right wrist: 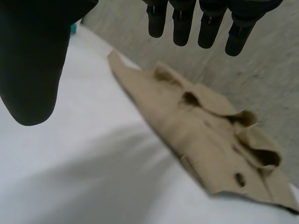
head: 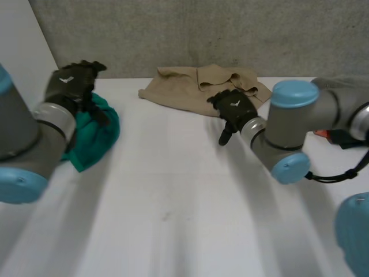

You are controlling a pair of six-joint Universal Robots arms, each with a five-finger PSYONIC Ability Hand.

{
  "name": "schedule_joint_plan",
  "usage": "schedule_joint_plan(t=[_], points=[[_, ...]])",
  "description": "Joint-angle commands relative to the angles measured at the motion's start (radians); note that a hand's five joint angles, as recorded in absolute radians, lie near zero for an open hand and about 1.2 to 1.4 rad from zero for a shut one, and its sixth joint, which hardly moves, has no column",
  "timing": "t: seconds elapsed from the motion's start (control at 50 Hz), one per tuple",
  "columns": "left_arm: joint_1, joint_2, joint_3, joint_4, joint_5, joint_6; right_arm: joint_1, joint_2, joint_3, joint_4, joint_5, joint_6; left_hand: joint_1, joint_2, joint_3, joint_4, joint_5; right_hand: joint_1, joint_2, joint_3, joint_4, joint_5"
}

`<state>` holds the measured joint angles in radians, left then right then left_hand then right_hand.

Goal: Fold the laundry.

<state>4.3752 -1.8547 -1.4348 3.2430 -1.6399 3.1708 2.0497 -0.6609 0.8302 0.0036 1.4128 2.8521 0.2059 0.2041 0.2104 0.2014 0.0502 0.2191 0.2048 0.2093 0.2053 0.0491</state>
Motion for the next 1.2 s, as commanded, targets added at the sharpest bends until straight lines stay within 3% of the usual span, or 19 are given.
schedule_joint_plan(t=[0.02,0.16,0.4,0.54,0.66,0.76,0.9,0.96,1.06,1.12,1.16,1.2], points=[[0.119,-0.007,0.167,-0.244,0.037,0.119,-0.039,-0.160,0.199,-0.050,-0.020,0.021,-0.031,-0.030,-0.036,-0.027,-0.050,-0.045,-0.030,-0.035,-0.031,-0.049],[0.170,-0.225,0.426,-0.324,0.136,0.254,-0.081,-0.278,0.374,-0.054,-0.067,0.029,-0.031,-0.030,-0.036,-0.027,-0.050,-0.045,-0.030,-0.035,-0.031,-0.049],[0.251,-0.740,0.945,-0.433,0.141,0.647,-0.132,-0.373,0.631,-0.151,-0.147,0.024,-0.031,-0.030,-0.036,-0.027,-0.050,-0.045,-0.030,-0.035,-0.031,-0.049],[0.290,-0.917,1.117,-0.431,0.257,0.703,-0.154,-0.378,0.699,-0.224,-0.149,0.021,-0.031,-0.030,-0.036,-0.027,-0.050,-0.045,-0.030,-0.035,-0.031,-0.049],[0.308,-0.991,1.197,-0.422,0.288,0.738,-0.151,-0.373,0.713,-0.229,-0.146,0.021,-0.001,0.000,-0.006,0.003,-0.020,-0.045,-0.030,-0.035,-0.031,-0.049],[0.311,-1.020,1.232,-0.436,0.273,0.811,-0.146,-0.370,0.713,-0.234,-0.143,0.010,0.418,0.419,0.413,0.422,0.399,-0.045,-0.030,-0.035,-0.031,-0.049],[0.300,-1.060,1.237,-0.439,0.269,1.017,-0.140,-0.370,0.715,-0.234,-0.140,-0.010,0.665,0.667,0.660,0.669,0.646,-0.045,-0.030,-0.035,-0.031,-0.049],[0.302,-1.061,1.243,-0.436,0.256,1.045,-0.137,-0.370,0.715,-0.231,-0.138,-0.013,0.665,0.667,0.661,0.670,0.646,-0.045,-0.030,-0.035,-0.031,-0.049],[0.302,-1.064,1.245,-0.428,0.249,1.031,-0.135,-0.370,0.715,-0.226,-0.137,-0.013,0.320,0.321,0.315,0.324,0.301,-0.045,-0.030,-0.035,-0.031,-0.049],[0.302,-1.071,1.246,-0.417,0.245,1.032,-0.132,-0.370,0.715,-0.226,-0.137,-0.013,0.322,0.323,0.317,0.326,0.303,-0.045,-0.030,-0.035,-0.031,-0.049],[0.300,-1.074,1.245,-0.401,0.249,1.037,-0.131,-0.370,0.716,-0.226,-0.137,-0.013,0.520,0.522,0.516,0.525,0.501,-0.045,-0.030,-0.035,-0.031,-0.049],[0.294,-1.072,1.242,-0.385,0.250,1.042,-0.129,-0.373,0.719,-0.226,-0.137,-0.013,0.904,0.906,0.899,0.908,0.885,-0.045,-0.030,-0.035,-0.031,-0.049]])
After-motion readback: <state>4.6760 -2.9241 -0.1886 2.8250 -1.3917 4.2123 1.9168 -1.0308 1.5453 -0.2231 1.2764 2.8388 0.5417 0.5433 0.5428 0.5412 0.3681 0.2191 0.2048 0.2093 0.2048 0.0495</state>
